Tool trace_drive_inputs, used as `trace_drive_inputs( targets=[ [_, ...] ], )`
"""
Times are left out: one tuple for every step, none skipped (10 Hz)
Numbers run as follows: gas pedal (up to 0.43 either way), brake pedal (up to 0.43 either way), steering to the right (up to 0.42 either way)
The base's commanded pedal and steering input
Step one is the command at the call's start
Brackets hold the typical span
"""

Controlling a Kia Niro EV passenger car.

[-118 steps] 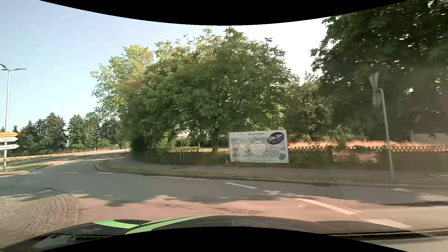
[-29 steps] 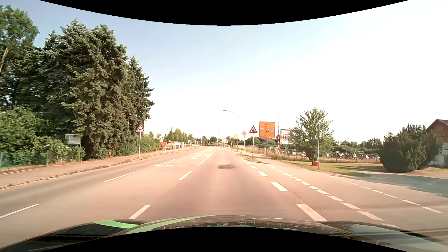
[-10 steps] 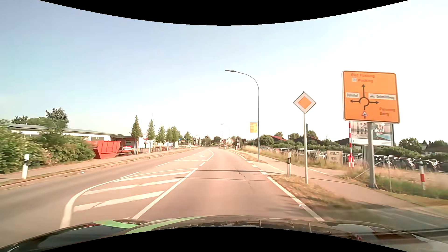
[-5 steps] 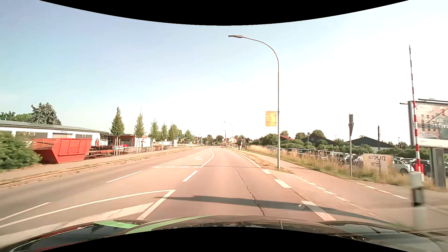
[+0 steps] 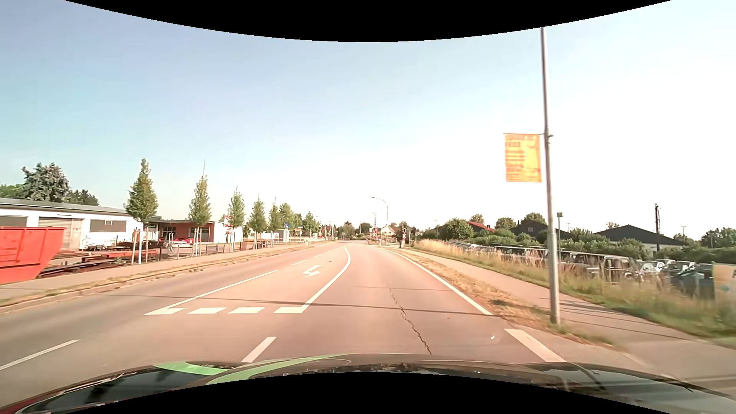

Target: Follow the waypoints while adhering to traffic rules and regulations

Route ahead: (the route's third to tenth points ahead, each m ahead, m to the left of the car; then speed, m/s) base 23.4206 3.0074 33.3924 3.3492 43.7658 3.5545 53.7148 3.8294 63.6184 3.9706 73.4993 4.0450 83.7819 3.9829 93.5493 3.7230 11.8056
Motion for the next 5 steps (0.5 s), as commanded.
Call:
trace_drive_inputs(
  targets=[
    [0.059,0.000,-0.007],
    [0.059,0.000,-0.007],
    [0.059,0.000,-0.007],
    [0.059,0.000,-0.007],
    [0.059,0.000,-0.007]
  ],
)
